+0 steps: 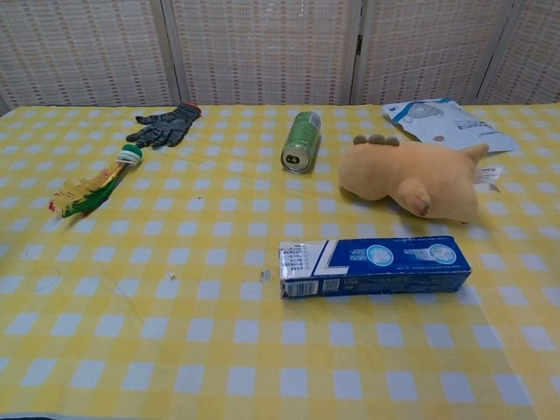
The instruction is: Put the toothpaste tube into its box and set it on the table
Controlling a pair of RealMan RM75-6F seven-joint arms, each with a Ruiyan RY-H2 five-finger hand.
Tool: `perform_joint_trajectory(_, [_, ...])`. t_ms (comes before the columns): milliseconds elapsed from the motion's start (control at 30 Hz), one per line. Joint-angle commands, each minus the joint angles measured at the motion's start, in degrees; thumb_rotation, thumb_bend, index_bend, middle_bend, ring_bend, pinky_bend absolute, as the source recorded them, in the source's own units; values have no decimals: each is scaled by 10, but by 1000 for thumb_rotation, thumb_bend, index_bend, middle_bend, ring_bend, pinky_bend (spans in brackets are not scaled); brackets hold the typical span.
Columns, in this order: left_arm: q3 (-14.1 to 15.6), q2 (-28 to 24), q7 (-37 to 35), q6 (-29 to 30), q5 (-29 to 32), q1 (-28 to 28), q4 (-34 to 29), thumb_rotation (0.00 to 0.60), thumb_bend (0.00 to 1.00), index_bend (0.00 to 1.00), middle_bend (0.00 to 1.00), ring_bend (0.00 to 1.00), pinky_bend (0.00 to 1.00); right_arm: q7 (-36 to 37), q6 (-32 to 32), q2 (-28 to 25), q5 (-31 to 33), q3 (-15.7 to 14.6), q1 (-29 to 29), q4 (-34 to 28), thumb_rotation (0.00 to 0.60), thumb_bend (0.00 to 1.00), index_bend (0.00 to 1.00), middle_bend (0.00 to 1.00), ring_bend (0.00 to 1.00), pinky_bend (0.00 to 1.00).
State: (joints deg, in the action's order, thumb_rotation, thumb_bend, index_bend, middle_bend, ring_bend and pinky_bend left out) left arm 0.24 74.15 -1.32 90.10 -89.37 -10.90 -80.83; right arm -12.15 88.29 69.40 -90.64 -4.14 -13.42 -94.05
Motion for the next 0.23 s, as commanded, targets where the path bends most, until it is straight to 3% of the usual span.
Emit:
perform_joint_trajectory(33, [3,11,46,29,-23,17,27,600,187,154,153,65,0,15,65,-16,15,-2,60,12,600,302,0,0,0,0])
perform_joint_trajectory(233, [-2,-6,56,8,-5,20,5,600,184,150,153,52,0,45,69,-34,4,2,74,13,600,301,0,0,0,0])
